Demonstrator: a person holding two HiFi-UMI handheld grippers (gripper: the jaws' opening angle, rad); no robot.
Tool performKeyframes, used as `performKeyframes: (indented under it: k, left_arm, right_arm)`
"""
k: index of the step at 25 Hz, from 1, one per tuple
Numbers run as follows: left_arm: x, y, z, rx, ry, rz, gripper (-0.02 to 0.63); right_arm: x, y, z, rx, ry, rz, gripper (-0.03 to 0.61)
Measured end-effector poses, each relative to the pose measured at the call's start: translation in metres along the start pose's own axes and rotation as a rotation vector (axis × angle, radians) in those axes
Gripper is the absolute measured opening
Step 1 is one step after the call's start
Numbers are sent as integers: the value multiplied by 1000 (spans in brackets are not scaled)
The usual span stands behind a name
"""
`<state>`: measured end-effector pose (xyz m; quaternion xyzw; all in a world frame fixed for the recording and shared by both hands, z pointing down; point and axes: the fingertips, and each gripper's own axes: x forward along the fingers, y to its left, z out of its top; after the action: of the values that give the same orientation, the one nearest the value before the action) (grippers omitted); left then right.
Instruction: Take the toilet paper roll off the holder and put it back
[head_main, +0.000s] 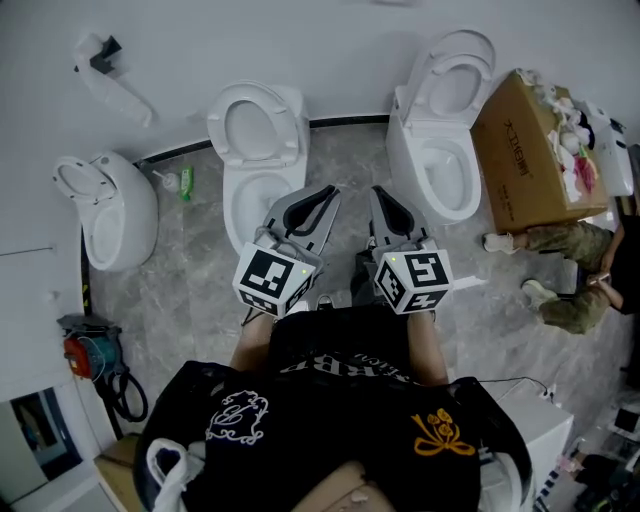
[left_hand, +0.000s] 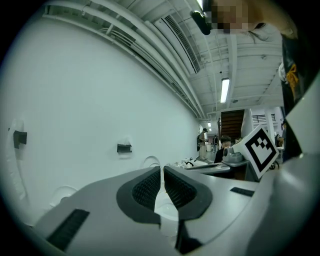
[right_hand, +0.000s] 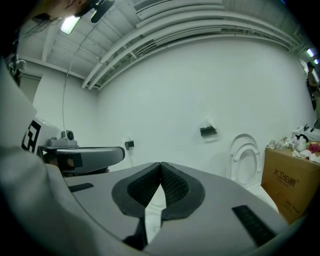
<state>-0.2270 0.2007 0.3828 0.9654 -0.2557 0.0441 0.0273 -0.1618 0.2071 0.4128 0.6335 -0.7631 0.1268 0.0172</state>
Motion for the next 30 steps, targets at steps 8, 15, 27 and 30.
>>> performKeyframes:
  k: [8, 15, 27, 30]
  left_arm:
    - [90, 40, 11, 12, 4, 57, 37]
    - [203, 58, 41, 26, -27, 89, 37]
    - [330, 59, 58, 48, -8, 106, 37]
    - [341, 60, 56, 46, 13, 110, 37]
  right_arm:
    - [73, -72, 30, -12, -11, 63, 14]
    - [122, -164, 72, -66, -18, 90, 14]
    - [167, -277, 100, -43, -26, 128, 14]
    - [174, -284, 96, -15, -15, 150, 14]
